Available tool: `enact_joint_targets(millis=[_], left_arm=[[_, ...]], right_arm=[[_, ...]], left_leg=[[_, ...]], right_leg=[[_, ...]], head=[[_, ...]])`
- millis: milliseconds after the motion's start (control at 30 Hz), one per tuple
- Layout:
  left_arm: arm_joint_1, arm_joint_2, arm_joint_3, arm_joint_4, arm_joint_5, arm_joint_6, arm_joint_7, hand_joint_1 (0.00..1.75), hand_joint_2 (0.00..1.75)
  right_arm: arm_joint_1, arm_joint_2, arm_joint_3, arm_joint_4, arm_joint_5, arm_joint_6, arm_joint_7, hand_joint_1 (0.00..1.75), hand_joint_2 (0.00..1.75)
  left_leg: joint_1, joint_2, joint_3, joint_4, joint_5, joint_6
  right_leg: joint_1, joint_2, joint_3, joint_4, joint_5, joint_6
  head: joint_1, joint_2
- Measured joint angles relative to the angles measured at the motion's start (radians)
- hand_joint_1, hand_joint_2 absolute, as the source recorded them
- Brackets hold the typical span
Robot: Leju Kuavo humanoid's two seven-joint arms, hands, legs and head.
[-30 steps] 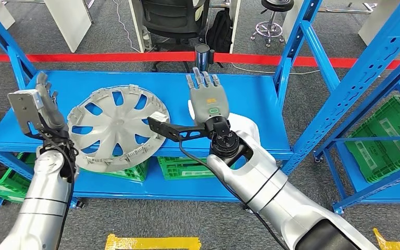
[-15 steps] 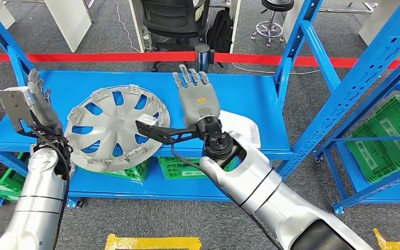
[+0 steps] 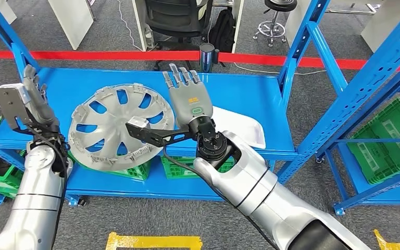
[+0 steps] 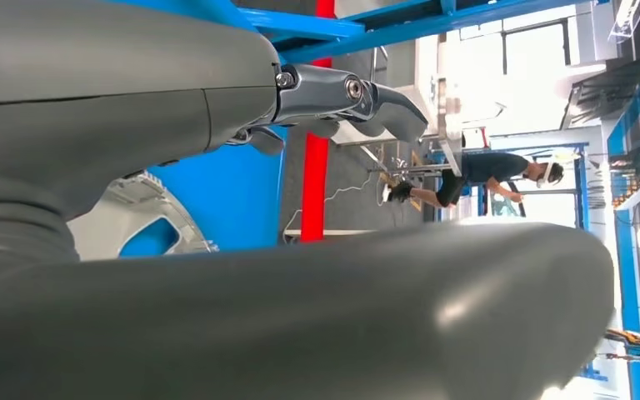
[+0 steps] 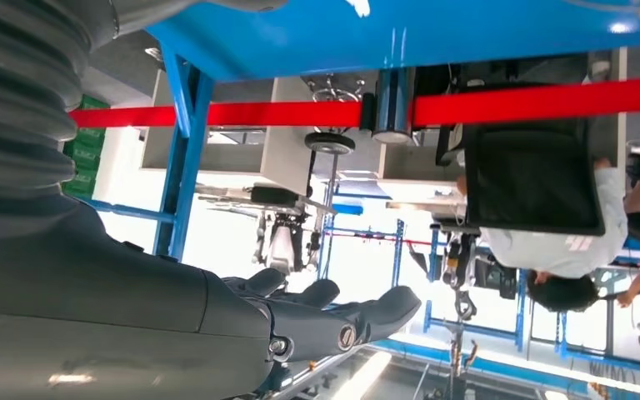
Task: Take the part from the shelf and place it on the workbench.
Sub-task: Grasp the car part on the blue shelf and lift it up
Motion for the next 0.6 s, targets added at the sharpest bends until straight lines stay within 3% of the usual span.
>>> enact_joint_targets(millis=[33,67,100,133,200,267,400,500,533,567,600], left_arm=[[0.002,0.000,0.000,-0.001,0.000,-0.001,0.000,0.00,0.00],[0.004,0.001,0.000,-0.002,0.000,-0.002,0.000,0.00,0.00],[0.005,0.001,0.001,-0.004,0.000,-0.003,-0.001,0.00,0.00],[0.006,0.001,0.001,-0.007,0.001,-0.004,-0.002,0.00,0.00],[0.007,0.002,0.003,-0.012,0.001,-0.005,-0.004,0.00,0.00],[0.011,0.004,0.006,-0.015,0.001,-0.005,-0.006,0.00,0.00],[0.017,0.009,0.015,-0.027,0.001,-0.006,-0.010,0.00,0.00],[0.019,0.015,0.020,-0.029,0.002,-0.007,-0.011,0.00,0.00],[0.025,0.016,0.021,-0.029,0.002,-0.007,-0.011,0.00,0.00],[0.030,0.016,0.022,-0.029,0.002,-0.008,-0.011,0.00,0.00],[0.034,0.016,0.023,-0.030,0.002,-0.008,-0.011,0.00,0.00]], right_arm=[[0.003,0.000,0.002,0.000,-0.001,0.002,0.000,0.00,1.75],[0.006,0.000,0.005,0.000,-0.003,0.003,0.000,0.00,1.75],[0.008,0.000,0.007,0.000,-0.004,0.005,0.000,0.00,1.75],[0.008,0.001,0.008,0.000,-0.006,0.005,0.000,0.00,1.75],[0.007,0.002,0.011,-0.001,-0.009,0.008,0.000,0.00,1.75],[0.005,0.006,0.014,-0.003,-0.010,0.012,0.000,0.00,1.75],[0.002,0.018,0.016,-0.012,-0.012,0.019,0.000,0.00,1.75],[0.003,0.022,0.021,-0.014,-0.014,0.026,-0.001,0.00,1.75],[0.007,0.023,0.023,-0.014,-0.015,0.027,0.000,0.00,1.75],[0.011,0.023,0.024,-0.014,-0.017,0.029,0.000,0.00,1.75],[0.014,0.023,0.026,-0.014,-0.018,0.030,0.000,0.00,1.75]], left_leg=[[0.000,-0.001,0.000,0.001,-0.001,0.000],[-0.001,-0.002,0.002,0.001,-0.004,0.001],[-0.001,-0.004,0.004,0.002,-0.007,0.000],[-0.002,-0.006,0.009,0.003,-0.011,-0.002],[-0.003,-0.008,0.014,0.002,-0.017,-0.008],[-0.002,-0.008,0.010,0.000,-0.019,-0.018],[0.000,-0.001,-0.011,0.026,-0.036,-0.038],[0.004,0.006,-0.114,0.202,-0.088,-0.046],[0.007,0.006,-0.152,0.253,-0.091,-0.048],[0.010,0.008,-0.176,0.273,-0.075,-0.051],[0.013,0.010,-0.180,0.254,-0.041,-0.053]], right_leg=[[0.000,0.000,-0.031,0.047,-0.003,-0.002],[0.000,0.000,-0.047,0.058,0.014,-0.005],[0.001,0.000,-0.045,0.030,0.049,-0.010],[0.003,0.000,-0.027,-0.034,0.096,-0.018],[0.009,0.000,0.024,-0.153,0.153,-0.036],[0.014,0.000,0.053,-0.204,0.148,-0.049],[0.007,0.000,0.084,-0.248,0.139,-0.057],[0.003,0.000,0.105,-0.258,0.129,-0.061],[0.003,0.000,0.111,-0.257,0.122,-0.060],[0.002,0.000,0.118,-0.255,0.115,-0.058],[0.001,0.000,0.127,-0.252,0.105,-0.055]], head=[[0.001,0.000],[0.003,0.000],[0.005,0.000],[0.007,0.000],[0.009,0.000],[0.011,0.000],[0.003,0.000],[-0.016,0.000],[-0.021,0.000],[-0.026,0.000],[-0.030,0.000]])
